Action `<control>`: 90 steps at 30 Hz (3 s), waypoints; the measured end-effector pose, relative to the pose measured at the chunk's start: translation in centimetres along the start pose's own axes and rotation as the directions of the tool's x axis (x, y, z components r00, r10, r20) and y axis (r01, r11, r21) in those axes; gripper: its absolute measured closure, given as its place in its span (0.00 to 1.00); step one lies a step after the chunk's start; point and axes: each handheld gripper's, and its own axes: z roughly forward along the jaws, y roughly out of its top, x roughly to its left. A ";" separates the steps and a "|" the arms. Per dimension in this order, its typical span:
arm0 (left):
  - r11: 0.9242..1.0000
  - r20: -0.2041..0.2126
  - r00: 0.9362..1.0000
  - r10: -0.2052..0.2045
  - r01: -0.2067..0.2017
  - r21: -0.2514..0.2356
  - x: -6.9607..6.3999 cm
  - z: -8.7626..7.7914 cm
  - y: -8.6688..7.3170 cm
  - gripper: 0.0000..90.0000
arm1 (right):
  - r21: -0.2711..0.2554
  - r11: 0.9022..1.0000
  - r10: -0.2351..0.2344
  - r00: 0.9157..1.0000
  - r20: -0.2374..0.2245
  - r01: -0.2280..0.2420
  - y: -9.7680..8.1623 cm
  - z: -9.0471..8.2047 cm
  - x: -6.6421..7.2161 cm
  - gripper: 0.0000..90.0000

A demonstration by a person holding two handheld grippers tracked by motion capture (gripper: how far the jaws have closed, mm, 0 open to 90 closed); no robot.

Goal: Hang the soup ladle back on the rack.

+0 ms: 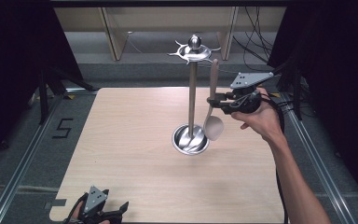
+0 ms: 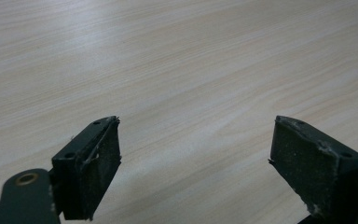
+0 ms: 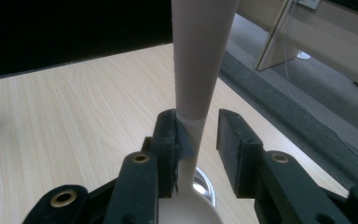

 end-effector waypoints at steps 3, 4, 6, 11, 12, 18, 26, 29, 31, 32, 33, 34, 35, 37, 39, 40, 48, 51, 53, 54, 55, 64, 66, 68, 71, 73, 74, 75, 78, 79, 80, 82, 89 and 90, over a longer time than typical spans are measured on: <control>0.999 0.000 0.999 0.045 -0.045 0.028 0.2 -0.2 0.1 0.17 | -0.014 1.000 0.004 1.000 0.012 -0.004 -0.1 0.1 0.1 0.76; 0.999 0.000 0.999 0.047 -0.047 0.027 0.2 -0.2 0.1 0.17 | -0.018 1.000 0.003 1.000 0.014 -0.003 -0.1 0.1 0.1 0.73; 0.999 0.001 0.999 0.047 -0.047 0.028 0.3 -0.2 0.1 0.17 | -0.020 1.000 0.015 1.000 0.021 -0.015 -0.1 0.0 0.2 0.65; 0.997 -0.001 0.997 0.072 -0.072 0.002 0.5 0.1 0.1 0.17 | -0.032 0.999 0.019 1.000 0.009 -0.019 -0.1 -0.6 0.3 0.57; 0.999 -0.003 0.999 0.041 -0.040 0.011 0.3 0.1 0.0 0.17 | -0.038 0.999 0.017 1.000 0.005 -0.017 -0.1 -0.7 0.4 0.56; 1.000 0.000 1.000 0.025 -0.025 0.011 0.1 0.0 0.0 0.17 | -0.057 0.998 0.006 1.000 0.023 -0.005 -0.1 -1.7 1.0 0.50; 1.000 -0.003 1.000 0.017 -0.017 0.024 0.1 -0.1 0.0 0.17 | -0.069 0.997 0.042 0.997 0.071 -0.037 -1.4 -3.0 1.8 0.44; 1.000 0.003 1.000 -0.005 0.005 0.004 0.0 0.0 0.0 0.17 | -0.036 0.999 0.012 0.994 0.105 -0.009 -2.0 -3.2 2.1 0.41; 1.000 -0.001 1.000 -0.011 0.011 0.005 0.0 0.1 0.0 0.17 | -0.027 0.999 0.021 0.994 0.110 -0.018 -2.6 -3.5 2.2 0.40; 1.000 0.001 1.000 -0.014 0.014 0.001 -0.1 0.1 0.0 0.17 | -0.024 1.000 0.004 0.993 0.118 -0.001 -3.0 -3.7 2.1 0.40; 1.000 -0.002 1.000 -0.011 0.011 0.001 -0.1 0.1 -0.1 0.17 | -0.010 1.000 0.025 0.993 0.113 -0.024 -3.3 -3.9 2.3 0.39; 1.000 -0.002 1.000 -0.016 0.016 0.001 -0.1 0.1 -0.1 0.17 | -0.008 1.000 0.022 0.993 0.120 -0.021 -3.6 -4.0 2.3 0.39; 1.000 -0.001 1.000 -0.015 0.015 0.001 -0.1 0.1 -0.1 0.17 | -0.003 1.000 0.022 0.991 0.133 -0.022 -3.9 -4.2 2.4 0.37; 1.000 0.007 1.000 0.006 -0.006 -0.013 0.1 0.1 -0.1 0.17 | 0.003 1.000 0.029 0.990 0.138 -0.030 -4.6 -4.3 2.7 0.36; 1.000 0.003 1.000 -0.018 0.018 -0.013 0.0 0.1 -0.1 0.17 | 0.011 0.999 0.040 0.990 0.133 -0.042 -5.5 -4.4 3.1 0.35; 1.000 0.008 1.000 -0.009 0.009 -0.020 0.0 0.1 -0.1 0.17 | 0.023 0.999 0.033 0.989 0.146 -0.037 -6.0 -4.5 3.3 0.35; 1.000 0.010 1.000 0.004 -0.004 -0.015 0.1 0.1 -0.1 0.17 | 0.068 0.997 0.033 0.988 0.151 -0.043 -9.3 -4.0 5.2 0.32; 0.998 0.004 0.998 0.060 -0.059 -0.006 0.5 0.0 0.1 0.17 | 0.080 0.996 0.040 0.990 0.134 -0.051 -11.2 -3.5 5.9 0.32; 1.000 -0.007 1.000 -0.018 0.018 0.005 0.0 -0.1 -0.1 0.17 | 0.090 0.994 0.050 0.990 0.135 -0.063 -12.3 -3.0 6.1 0.33; 0.998 0.004 0.998 0.068 -0.068 -0.004 0.5 -0.1 0.1 0.17 | 0.116 0.991 0.044 0.991 0.127 -0.059 -12.6 -2.9 6.1 0.32; 1.000 0.000 1.000 -0.004 0.004 -0.003 0.1 -0.1 0.0 0.17 | 0.118 0.991 0.056 0.990 0.128 -0.071 -13.1 -2.8 6.2 0.32; 1.000 -0.002 1.000 -0.004 0.004 -0.002 0.0 -0.3 -0.1 0.17 | 0.156 0.981 0.100 0.991 0.085 -0.112 -16.0 -1.9 7.4 0.30; 1.000 0.002 1.000 -0.011 0.011 -0.002 -0.1 -0.3 -0.1 0.17 | 0.163 0.979 0.112 0.991 0.080 -0.123 -16.4 -1.9 7.7 0.30; 0.999 0.006 0.999 0.040 -0.040 0.006 0.2 -0.3 -0.1 0.17 | 0.157 0.981 0.108 0.992 0.066 -0.117 -16.9 -1.8 7.9 0.29; 1.000 -0.003 1.000 -0.015 0.015 -0.004 -0.1 -0.2 -0.3 0.17 | 0.142 0.981 0.124 0.989 0.075 -0.134 -17.6 -1.8 8.3 0.28; 1.000 -0.008 1.000 -0.001 0.001 0.008 0.0 -0.3 -0.3 0.17 | 0.132 0.985 0.098 0.993 0.070 -0.107 -18.0 -1.7 8.4 0.28; 1.000 -0.009 1.000 -0.012 0.012 -0.001 -0.1 -0.3 -0.3 0.17 | 0.145 0.981 0.118 0.991 0.064 -0.126 -18.2 -1.8 8.6 0.28; 1.000 -0.008 1.000 -0.017 0.017 -0.003 -0.2 -0.4 -0.3 0.17 | 0.139 0.983 0.107 0.992 0.068 -0.116 -18.4 -1.8 8.7 0.28; 1.000 -0.004 1.000 0.012 -0.012 0.002 -0.1 -0.3 -0.3 0.17 | 0.158 0.980 0.110 0.992 0.059 -0.118 -19.1 -1.8 9.2 0.27; 1.000 0.005 1.000 0.015 -0.015 -0.012 -0.1 -0.2 -0.4 0.17 | 0.167 0.978 0.117 0.992 0.057 -0.125 -19.3 -1.8 9.4 0.27; 1.000 -0.020 1.000 0.008 -0.008 0.018 -0.2 -0.3 -0.3 0.17 | 0.165 0.980 0.102 0.993 0.060 -0.110 -19.5 -1.8 9.4 0.27; 0.997 0.009 0.997 0.073 -0.073 0.006 0.3 -0.3 -0.1 0.17 | 0.173 0.980 0.094 0.994 0.049 -0.101 -19.9 -1.9 9.7 0.27; 1.000 -0.007 1.000 -0.012 0.012 -0.001 -0.4 -0.3 -0.3 0.17 | 0.184 0.976 0.105 0.993 0.059 -0.114 -20.5 -2.3 10.4 0.26; 1.000 -0.008 1.000 -0.013 0.013 -0.003 -0.4 -0.3 -0.3 0.17 | 0.184 0.975 0.113 0.992 0.062 -0.123 -20.6 -2.4 10.5 0.26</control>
